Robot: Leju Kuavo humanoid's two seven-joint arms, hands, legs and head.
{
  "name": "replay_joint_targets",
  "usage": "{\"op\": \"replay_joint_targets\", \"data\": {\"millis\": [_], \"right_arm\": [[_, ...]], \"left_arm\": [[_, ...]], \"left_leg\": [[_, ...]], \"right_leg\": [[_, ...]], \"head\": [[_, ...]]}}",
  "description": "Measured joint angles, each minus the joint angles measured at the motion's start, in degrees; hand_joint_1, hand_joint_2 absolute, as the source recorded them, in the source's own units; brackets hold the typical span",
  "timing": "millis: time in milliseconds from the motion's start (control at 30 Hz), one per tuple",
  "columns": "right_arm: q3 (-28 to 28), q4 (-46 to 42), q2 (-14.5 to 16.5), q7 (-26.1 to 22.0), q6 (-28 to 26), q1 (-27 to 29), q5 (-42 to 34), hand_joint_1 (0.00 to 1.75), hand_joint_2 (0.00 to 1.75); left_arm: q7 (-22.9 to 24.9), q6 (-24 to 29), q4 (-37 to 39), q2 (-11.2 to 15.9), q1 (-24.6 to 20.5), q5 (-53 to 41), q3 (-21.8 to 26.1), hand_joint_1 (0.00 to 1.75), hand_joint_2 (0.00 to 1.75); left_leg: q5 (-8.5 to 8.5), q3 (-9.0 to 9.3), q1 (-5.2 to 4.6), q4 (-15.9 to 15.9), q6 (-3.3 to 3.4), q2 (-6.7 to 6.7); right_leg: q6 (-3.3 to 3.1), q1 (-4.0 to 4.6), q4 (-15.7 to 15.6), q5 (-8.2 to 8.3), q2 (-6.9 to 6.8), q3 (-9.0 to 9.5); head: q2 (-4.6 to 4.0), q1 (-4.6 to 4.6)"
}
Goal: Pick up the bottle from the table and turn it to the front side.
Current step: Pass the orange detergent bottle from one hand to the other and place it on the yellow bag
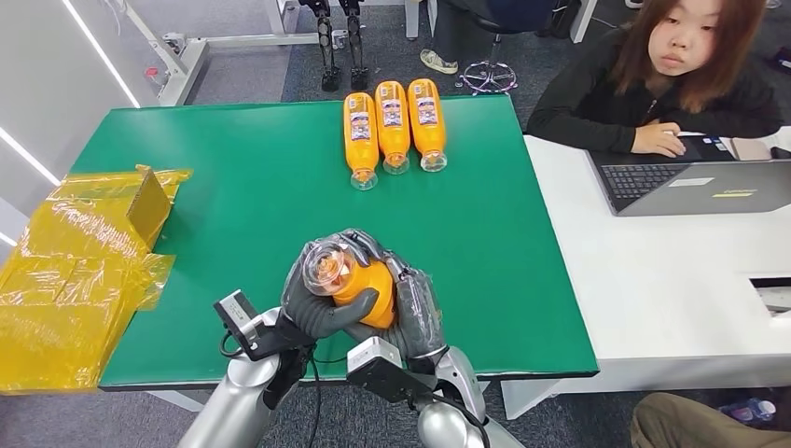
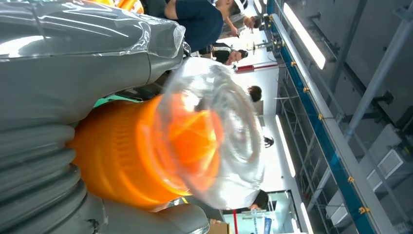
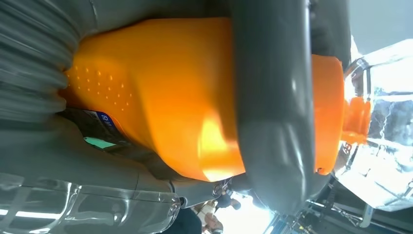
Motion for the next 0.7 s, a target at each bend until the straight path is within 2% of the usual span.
{"op": "replay_joint_targets", "data": {"millis": [333,367,400,467,500,533,700], "right_arm": [[-1.62,-3.15,-0.02,2.14,0.19,3.04,4.05,1.75,1.75],[-1.86,-3.34,-0.02,2.17,0.22,3.17,4.14,1.69,1.75],[-2.08,-3.49,-0.02,2.19,0.26,3.24,4.16,1.47,1.75],[-2.45,-3.66,-0.02,2.2,0.41,3.25,4.18,0.6,1.75],[-2.6,-3.7,-0.01,2.21,0.51,3.23,4.17,0.21,1.75],[-2.73,-3.76,0.03,2.2,0.69,3.22,4.08,0.0,1.75],[-3.36,-3.89,0.37,1.52,2.01,3.22,2.15,0.0,1.75]], "left_arm": [[0.53,-1.81,0.91,-1.05,-0.87,0.49,-0.01,1.75,1.75],[0.53,-1.89,1.15,-1.23,-1.04,0.5,-0.02,1.75,1.75],[0.53,-1.96,1.42,-1.39,-1.25,0.51,-0.02,1.75,1.75],[0.53,-2.11,1.89,-1.62,-1.69,0.56,-0.02,1.75,1.75],[0.53,-2.15,2.13,-1.7,-1.92,0.61,-0.02,1.75,1.75],[0.53,-2.17,2.38,-1.78,-2.14,0.65,-0.02,1.75,1.75],[0.3,-2.01,3.49,-1.91,-3.0,0.69,-0.02,1.75,1.75]], "left_leg": [[0.0,0.0,0.0,0.0,0.0,0.01],[0.0,0.0,0.0,0.0,0.0,0.01],[0.0,0.0,0.0,0.0,0.0,0.01],[0.0,0.0,0.0,0.0,0.0,0.01],[0.0,0.0,0.0,0.0,0.0,0.01],[0.0,0.0,0.0,0.0,0.0,0.01],[0.01,0.0,0.0,0.0,-0.01,0.0]], "right_leg": [[0.0,0.0,0.0,0.0,0.01,-0.02],[0.0,0.0,0.0,0.0,0.01,-0.02],[0.0,0.0,0.0,0.0,0.01,-0.02],[0.0,0.0,0.0,0.0,0.01,-0.01],[0.0,0.0,0.0,0.0,0.01,-0.01],[0.0,0.0,0.0,0.0,0.01,-0.01],[-0.01,0.0,0.0,0.01,0.01,-0.01]], "head": [[0.0,0.0],[0.0,-0.01],[0.0,0.0],[0.0,-0.01],[0.0,-0.01],[0.0,-0.01],[0.0,-0.01]]}}
